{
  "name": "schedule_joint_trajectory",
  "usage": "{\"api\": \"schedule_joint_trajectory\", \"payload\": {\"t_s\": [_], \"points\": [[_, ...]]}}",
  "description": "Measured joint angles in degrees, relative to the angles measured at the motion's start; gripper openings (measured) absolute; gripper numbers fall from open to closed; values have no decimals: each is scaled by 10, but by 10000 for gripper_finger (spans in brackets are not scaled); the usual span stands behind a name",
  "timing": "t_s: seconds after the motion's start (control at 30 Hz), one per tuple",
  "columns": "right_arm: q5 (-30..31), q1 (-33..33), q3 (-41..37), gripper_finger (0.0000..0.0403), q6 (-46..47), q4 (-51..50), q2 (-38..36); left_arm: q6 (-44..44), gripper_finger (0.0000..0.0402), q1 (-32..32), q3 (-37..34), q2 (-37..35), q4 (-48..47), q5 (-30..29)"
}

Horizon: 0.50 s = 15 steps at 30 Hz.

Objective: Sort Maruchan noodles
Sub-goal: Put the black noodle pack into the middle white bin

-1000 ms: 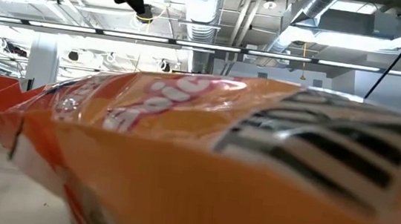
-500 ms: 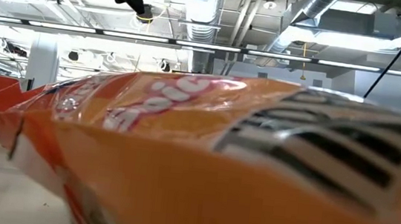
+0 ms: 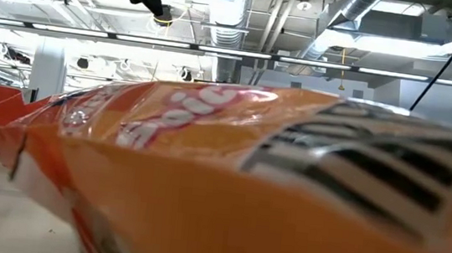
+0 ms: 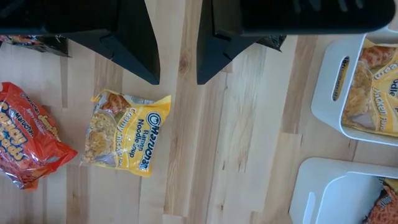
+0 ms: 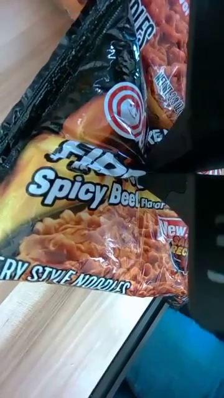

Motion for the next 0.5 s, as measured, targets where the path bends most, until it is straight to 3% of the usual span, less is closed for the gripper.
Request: {"api": "schedule_joint_trajectory", "payload": {"t_s": [0.13, 0.27, 0.5], "points": [[17, -1, 24, 5, -32, -36, -4, 0, 91, 0, 0, 0, 0, 0], [75, -4, 77, 4, -62, -129, -4, -1, 91, 0, 0, 0, -1, 0], [113, -38, 148, 3, -138, -270, -6, -1, 91, 0, 0, 0, 6, -2]]}}
